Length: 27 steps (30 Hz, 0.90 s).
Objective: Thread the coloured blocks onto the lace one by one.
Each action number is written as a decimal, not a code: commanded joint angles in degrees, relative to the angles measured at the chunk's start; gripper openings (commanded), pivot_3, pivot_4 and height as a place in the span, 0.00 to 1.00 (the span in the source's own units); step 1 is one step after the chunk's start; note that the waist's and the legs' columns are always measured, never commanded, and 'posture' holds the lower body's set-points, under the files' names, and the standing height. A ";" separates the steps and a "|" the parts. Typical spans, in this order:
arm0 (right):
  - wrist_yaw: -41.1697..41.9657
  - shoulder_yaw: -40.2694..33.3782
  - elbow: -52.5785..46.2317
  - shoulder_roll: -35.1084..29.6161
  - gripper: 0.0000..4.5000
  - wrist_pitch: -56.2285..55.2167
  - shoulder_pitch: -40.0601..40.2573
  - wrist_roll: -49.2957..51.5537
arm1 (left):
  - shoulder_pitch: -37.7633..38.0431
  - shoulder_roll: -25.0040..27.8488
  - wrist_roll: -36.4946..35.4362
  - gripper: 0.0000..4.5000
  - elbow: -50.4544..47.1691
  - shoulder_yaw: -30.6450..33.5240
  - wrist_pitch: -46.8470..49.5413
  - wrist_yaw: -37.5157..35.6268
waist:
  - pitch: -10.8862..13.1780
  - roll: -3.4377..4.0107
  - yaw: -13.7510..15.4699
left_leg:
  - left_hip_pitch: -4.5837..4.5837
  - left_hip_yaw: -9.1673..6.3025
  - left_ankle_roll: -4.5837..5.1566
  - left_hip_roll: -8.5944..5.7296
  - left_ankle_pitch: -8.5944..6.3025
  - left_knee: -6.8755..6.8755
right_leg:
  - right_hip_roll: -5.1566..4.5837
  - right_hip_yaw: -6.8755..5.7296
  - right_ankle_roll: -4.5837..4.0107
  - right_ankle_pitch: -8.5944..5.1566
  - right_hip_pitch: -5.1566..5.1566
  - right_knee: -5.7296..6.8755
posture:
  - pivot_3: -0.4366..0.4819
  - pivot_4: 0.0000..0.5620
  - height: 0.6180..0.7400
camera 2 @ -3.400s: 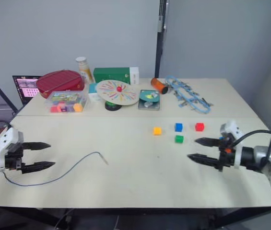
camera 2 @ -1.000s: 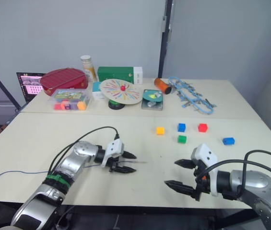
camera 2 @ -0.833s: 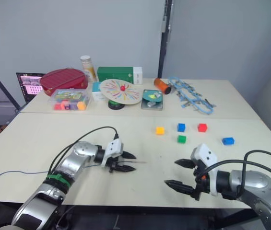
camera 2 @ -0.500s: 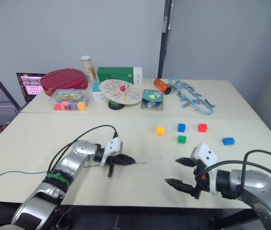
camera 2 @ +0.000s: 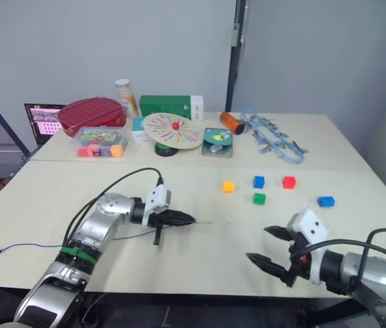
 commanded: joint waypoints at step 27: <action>-8.87 -11.89 0.28 16.30 1.00 -7.51 10.15 5.55 | 1.22 -1.49 -6.44 0.01 -10.15 -0.61 8.52 0.21 | -0.09 0.18 0.33 | 0.12 0.00 -0.03 0.03 0.02 -0.10 | 0.07 0.08 -0.01 -0.01 0.06 -0.02 | 0.48 0.27 1.00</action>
